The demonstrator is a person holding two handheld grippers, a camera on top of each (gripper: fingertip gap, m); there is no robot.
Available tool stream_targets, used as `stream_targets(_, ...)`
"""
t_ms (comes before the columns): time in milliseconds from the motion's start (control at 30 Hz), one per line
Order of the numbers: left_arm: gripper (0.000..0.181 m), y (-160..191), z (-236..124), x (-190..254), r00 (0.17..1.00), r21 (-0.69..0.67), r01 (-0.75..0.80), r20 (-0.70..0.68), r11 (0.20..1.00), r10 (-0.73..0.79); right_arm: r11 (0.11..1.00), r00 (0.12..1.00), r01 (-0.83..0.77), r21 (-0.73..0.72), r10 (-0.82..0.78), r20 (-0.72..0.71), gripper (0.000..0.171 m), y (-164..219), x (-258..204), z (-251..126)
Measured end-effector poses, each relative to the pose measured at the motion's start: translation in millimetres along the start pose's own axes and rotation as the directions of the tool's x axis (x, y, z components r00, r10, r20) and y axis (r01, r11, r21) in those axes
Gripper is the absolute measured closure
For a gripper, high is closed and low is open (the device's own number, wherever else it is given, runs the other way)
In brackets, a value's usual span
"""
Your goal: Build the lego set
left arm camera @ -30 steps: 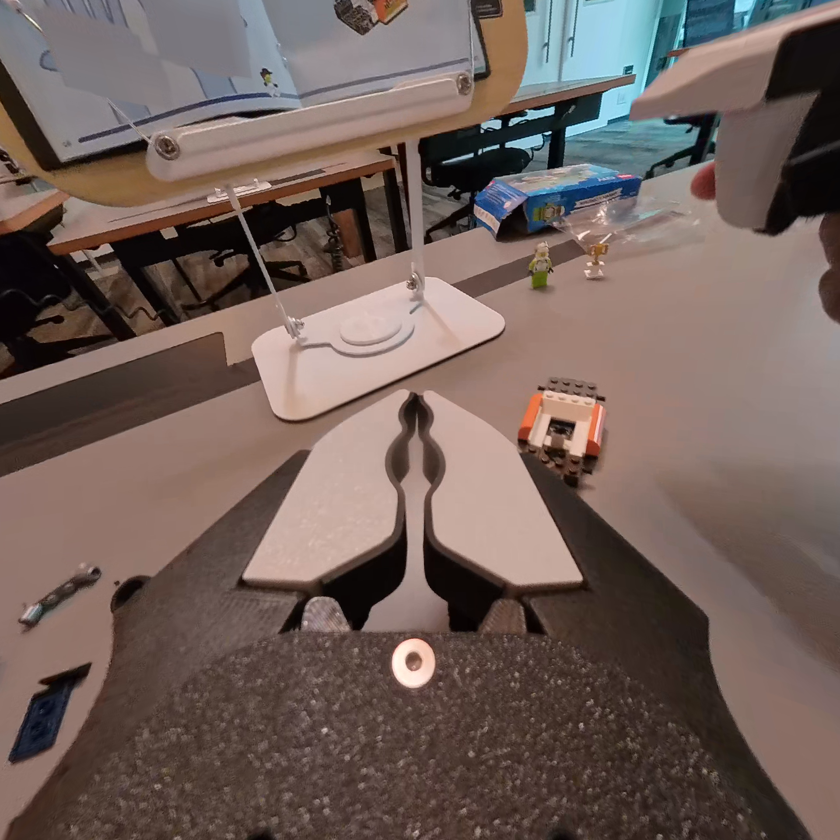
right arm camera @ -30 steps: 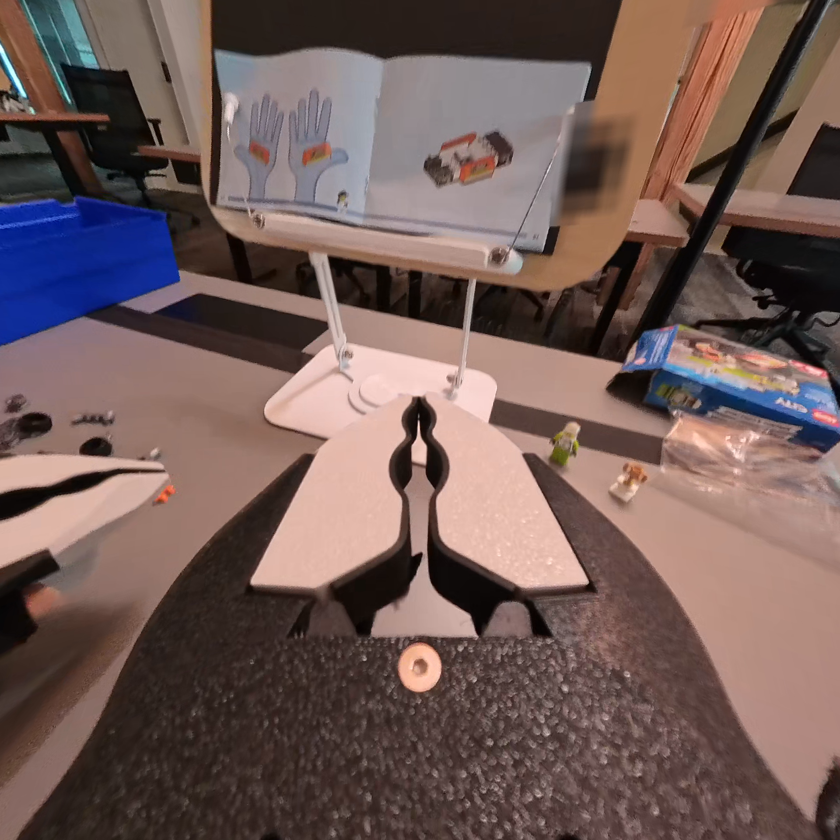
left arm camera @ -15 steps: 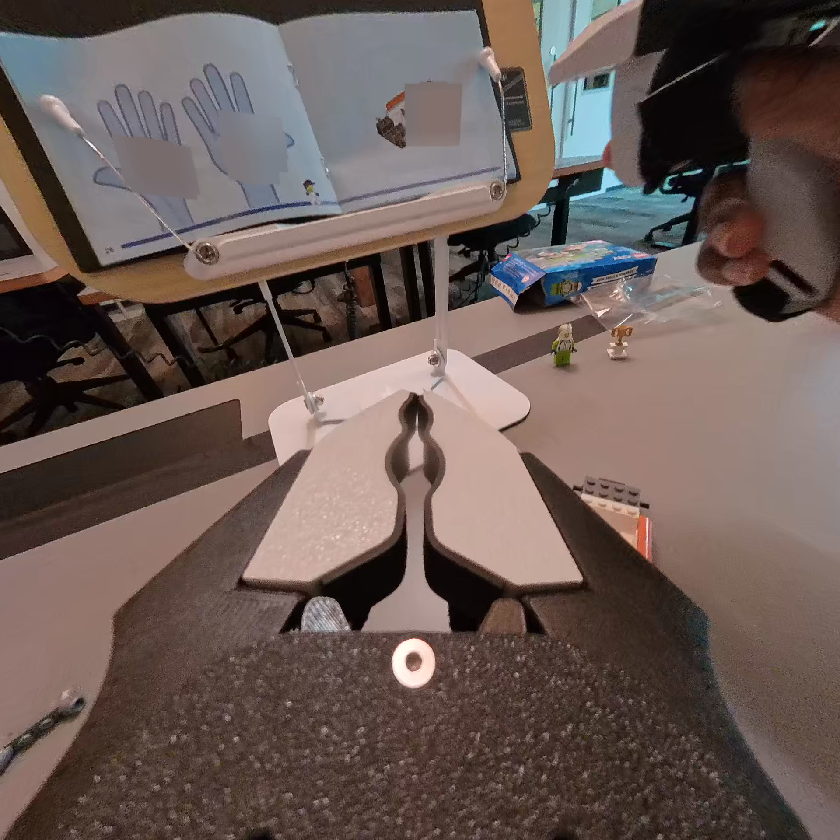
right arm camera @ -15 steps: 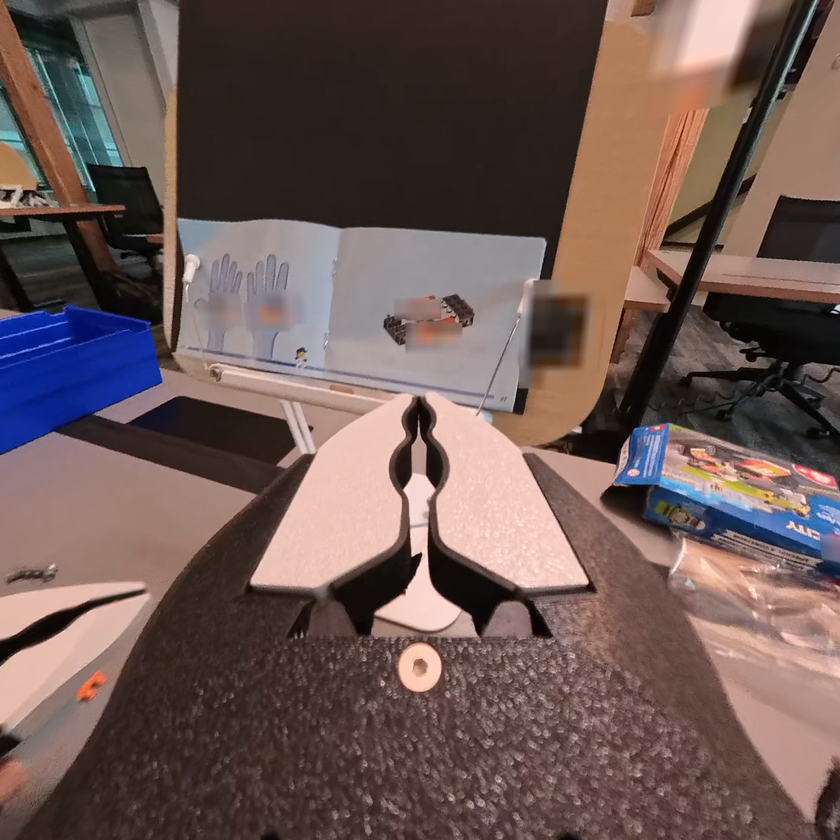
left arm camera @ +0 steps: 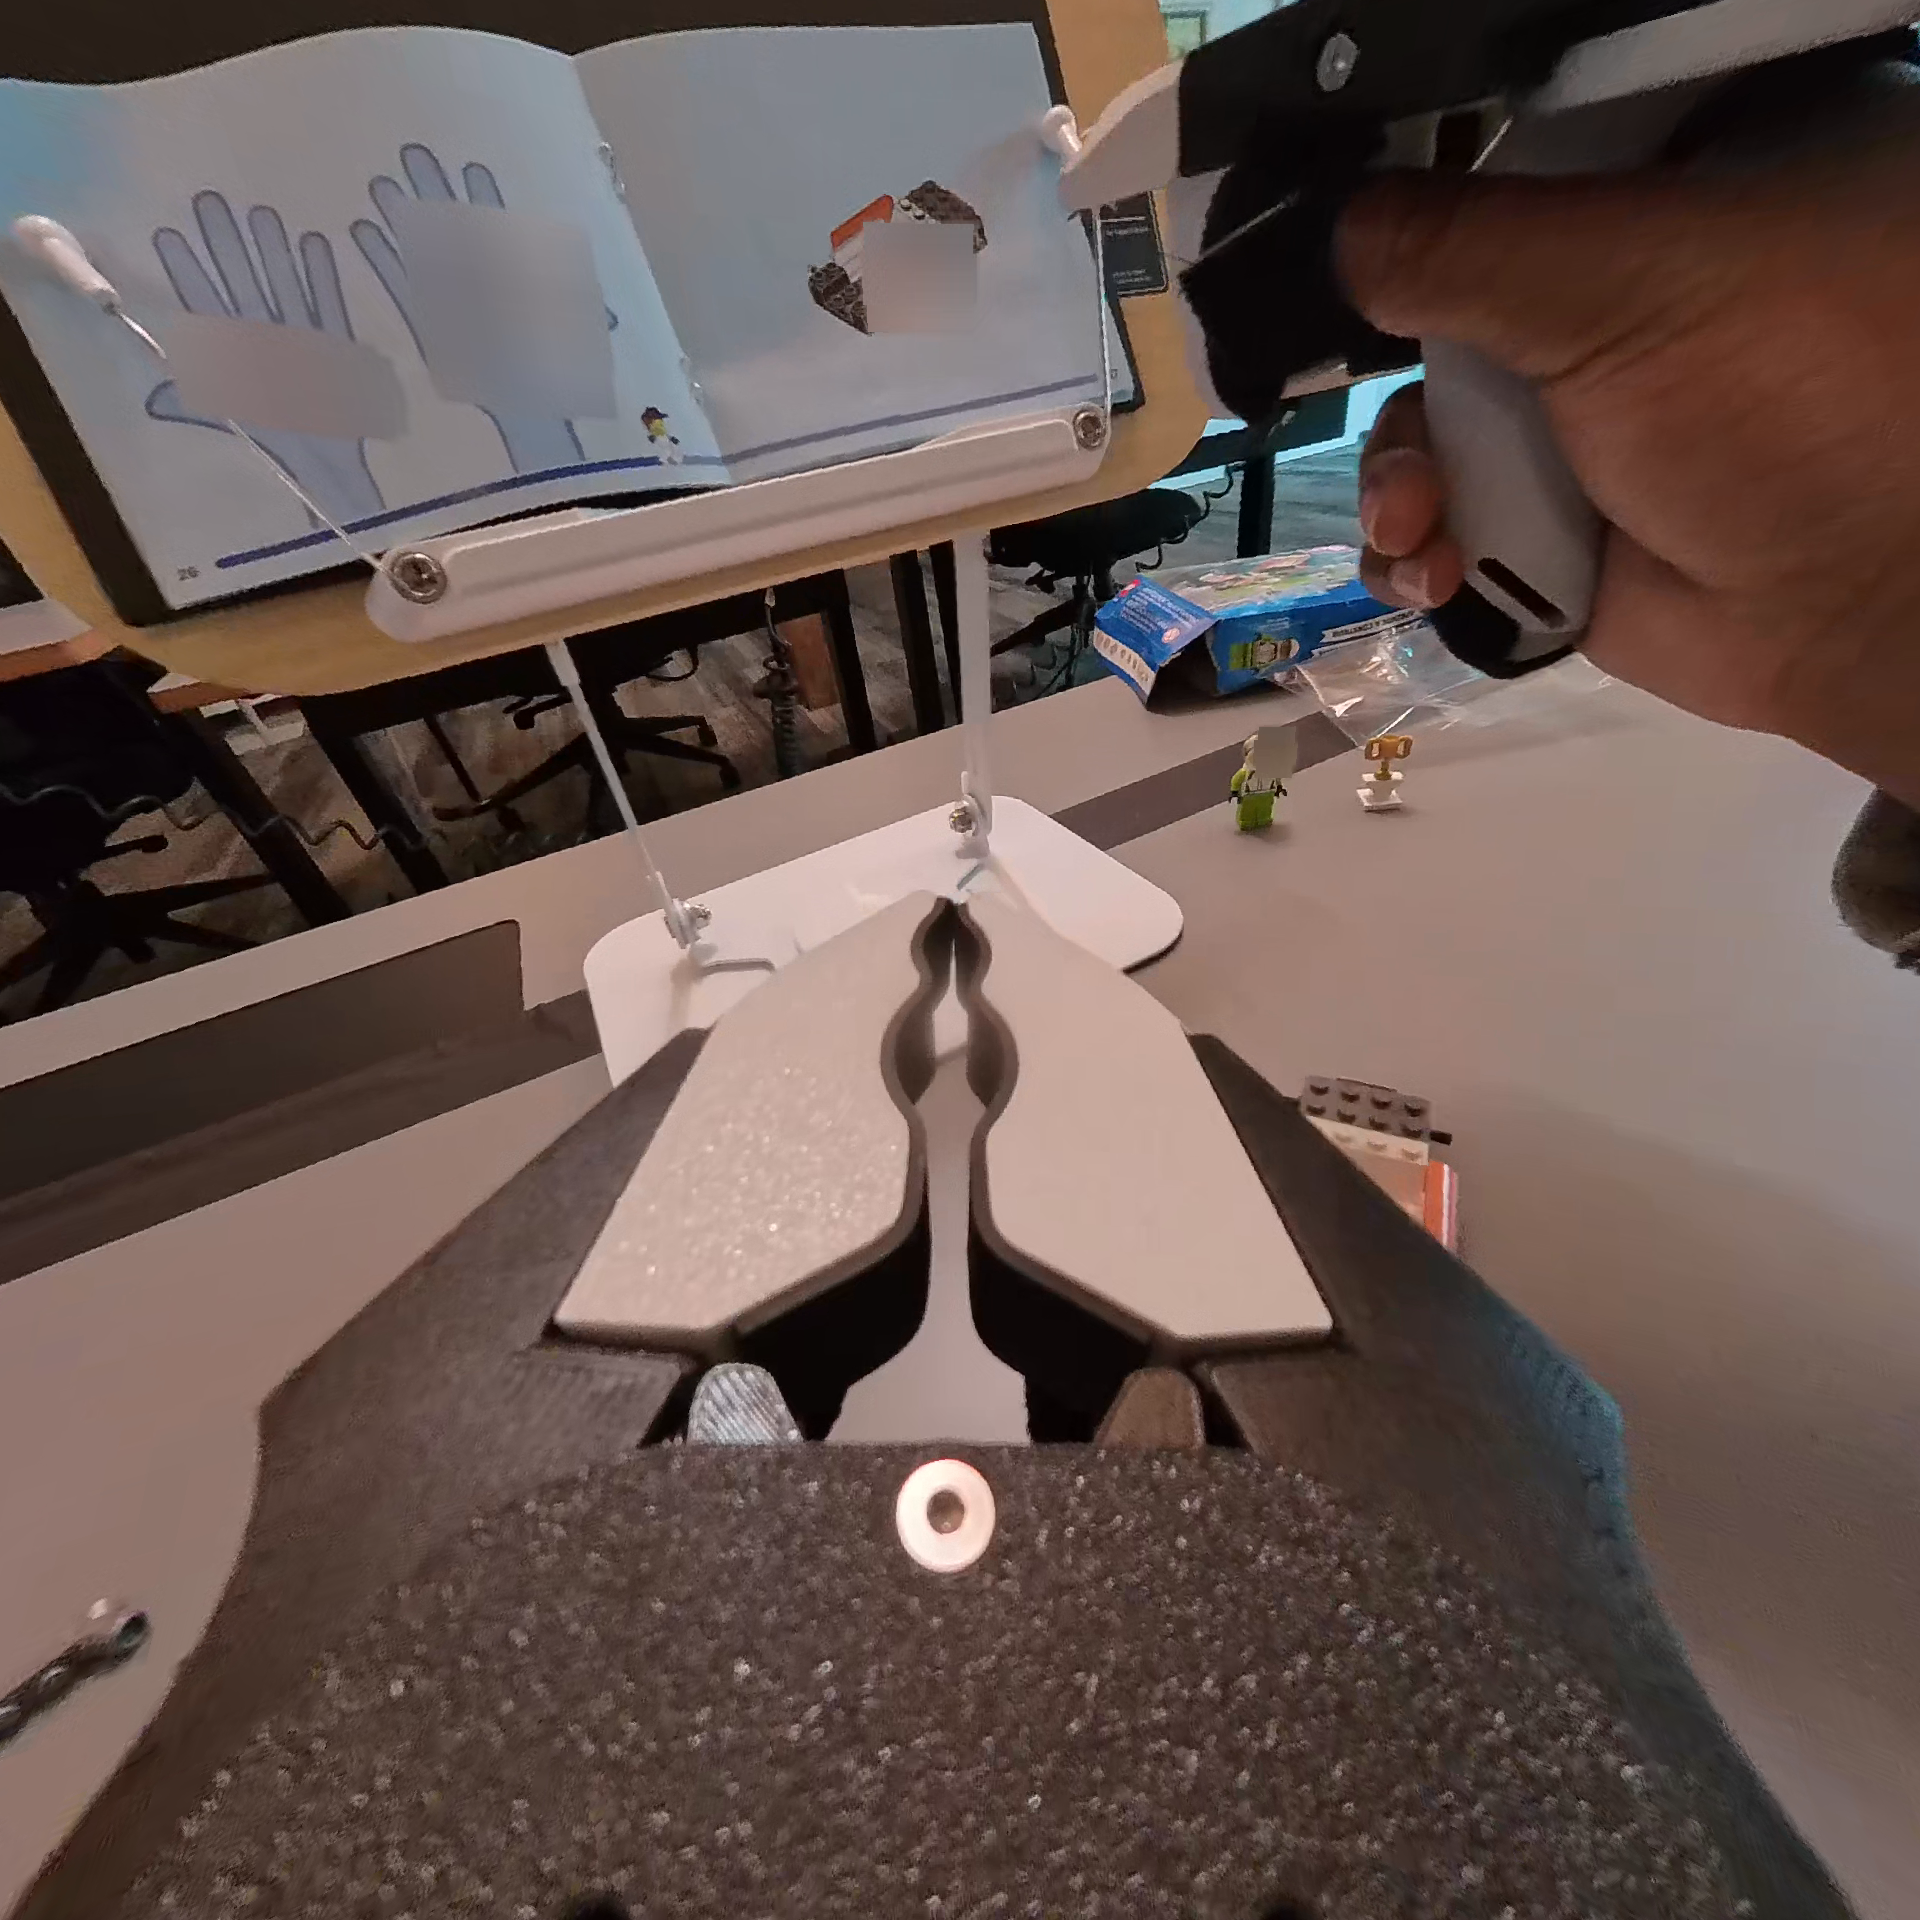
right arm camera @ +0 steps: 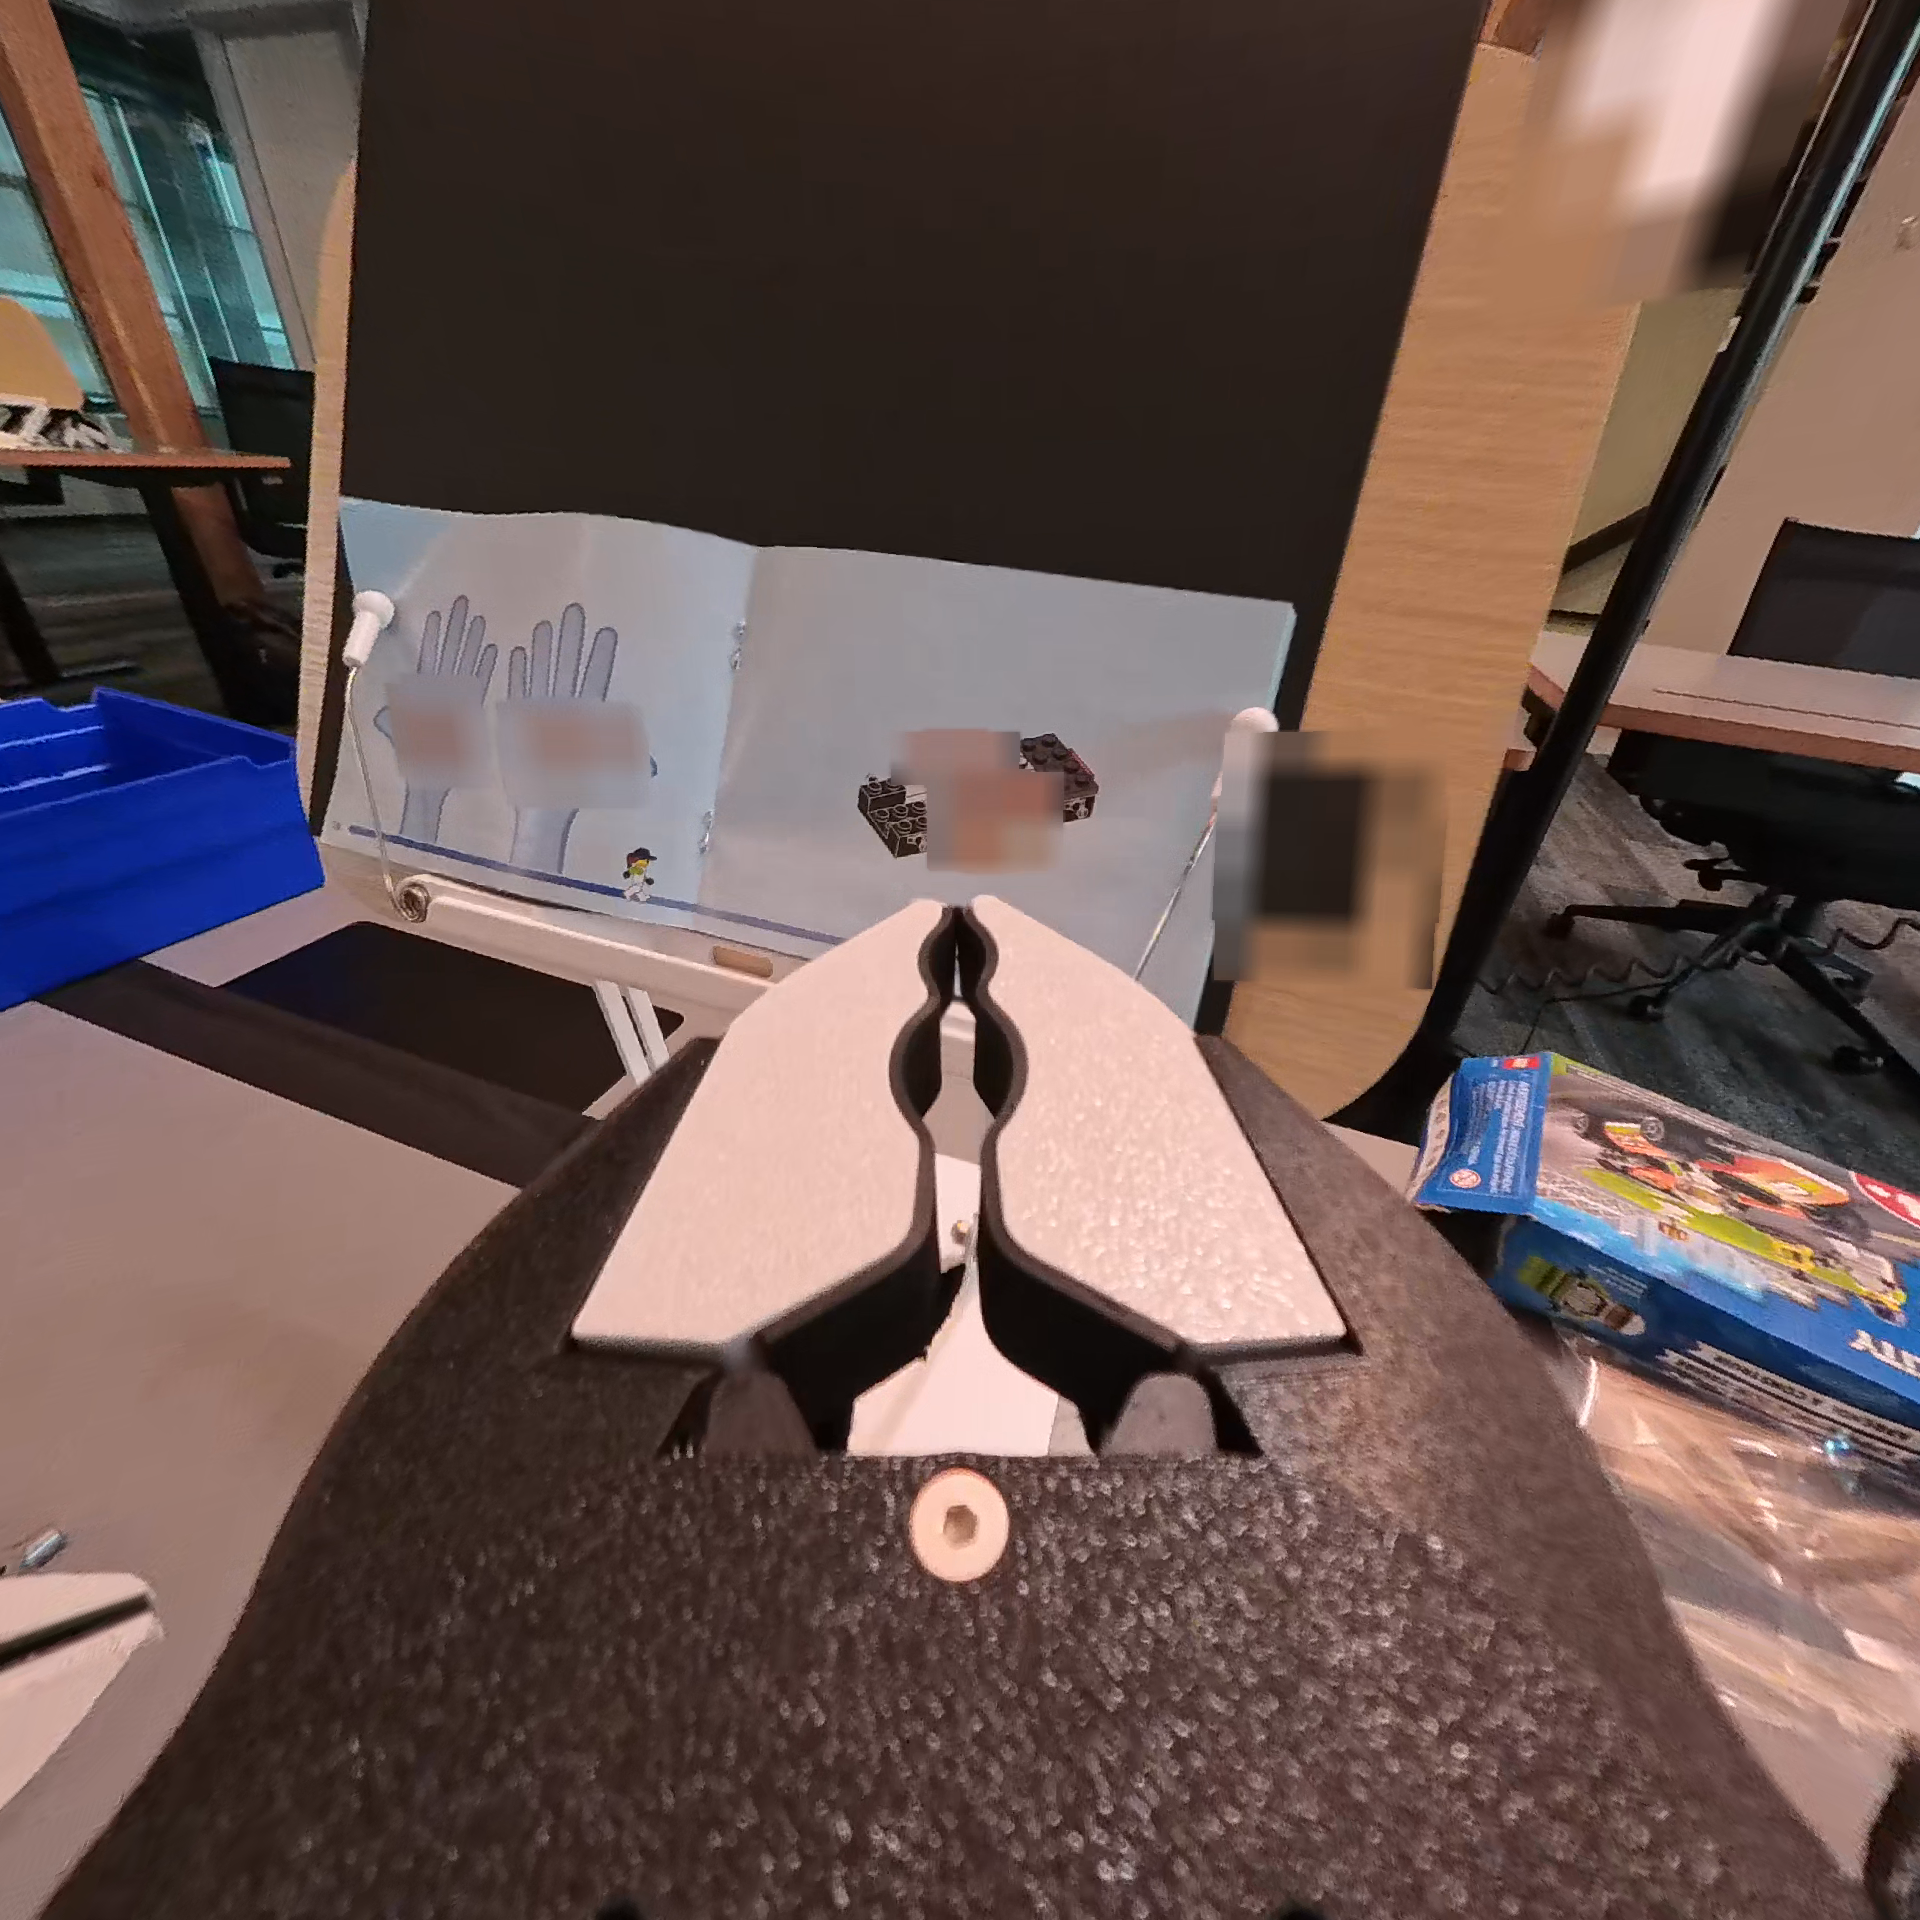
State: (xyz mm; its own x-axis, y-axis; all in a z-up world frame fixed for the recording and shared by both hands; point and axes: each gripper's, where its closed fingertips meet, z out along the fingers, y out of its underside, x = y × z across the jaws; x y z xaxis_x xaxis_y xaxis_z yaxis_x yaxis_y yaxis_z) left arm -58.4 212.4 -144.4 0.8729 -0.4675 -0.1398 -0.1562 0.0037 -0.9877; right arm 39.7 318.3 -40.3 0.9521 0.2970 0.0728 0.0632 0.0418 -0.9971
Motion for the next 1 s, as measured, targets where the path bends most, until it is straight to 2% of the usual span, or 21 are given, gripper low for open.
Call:
stream_targets(333,0.181,-3,-5,-40,0.995,0.016,-0.004,0.101,1.000,0.003,1.000,0.999,0.027,-0.013,-0.026,0.028,0.170,5,-13,-6)
stream_targets(533,0.181,-4,-22,-48,0.995,-0.015,-0.035,0.094,0.999,0.037,0.997,0.995,0.061,-0.049,-0.057,0.083,0.170,11,-27,-28)
stream_targets(733,0.181,0,-47,-53,0.999,-0.077,-0.034,0.035,0.996,0.037,0.996,0.945,-0.008,-0.093,0.038,0.325,0.171,38,-46,-94)
stream_targets(1000,0.181,15,-69,-40,0.999,-0.099,0.039,-0.019,0.994,-0.041,0.977,0.944,-0.055,-0.208,0.119,0.309,0.171,101,-42,-175)
